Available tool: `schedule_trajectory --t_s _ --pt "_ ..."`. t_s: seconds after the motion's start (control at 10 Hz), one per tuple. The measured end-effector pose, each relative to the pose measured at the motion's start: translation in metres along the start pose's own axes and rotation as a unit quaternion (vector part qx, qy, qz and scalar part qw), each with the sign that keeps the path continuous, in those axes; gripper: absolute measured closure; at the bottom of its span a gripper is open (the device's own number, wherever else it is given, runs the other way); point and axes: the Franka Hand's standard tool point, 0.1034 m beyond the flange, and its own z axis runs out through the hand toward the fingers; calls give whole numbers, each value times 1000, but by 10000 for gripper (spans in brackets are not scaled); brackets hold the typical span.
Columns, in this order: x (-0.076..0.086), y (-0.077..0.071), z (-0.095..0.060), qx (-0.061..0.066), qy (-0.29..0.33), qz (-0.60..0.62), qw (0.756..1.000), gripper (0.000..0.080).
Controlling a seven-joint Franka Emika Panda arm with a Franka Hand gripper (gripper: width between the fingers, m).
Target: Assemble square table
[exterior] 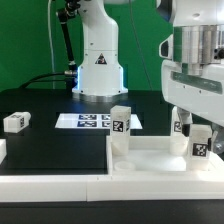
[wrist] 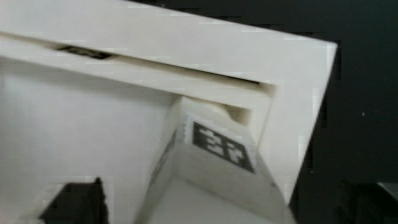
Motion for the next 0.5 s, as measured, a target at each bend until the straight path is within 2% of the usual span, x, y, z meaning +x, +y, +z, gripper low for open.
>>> schedule_trajectory --t_s 0.3,0.4,0.5 --pt "3 0 0 0 2 -136 991 150" --pt "4 1 1 -4 7 -231 973 150" --pt "3 2 2 -13 17 -305 952 150"
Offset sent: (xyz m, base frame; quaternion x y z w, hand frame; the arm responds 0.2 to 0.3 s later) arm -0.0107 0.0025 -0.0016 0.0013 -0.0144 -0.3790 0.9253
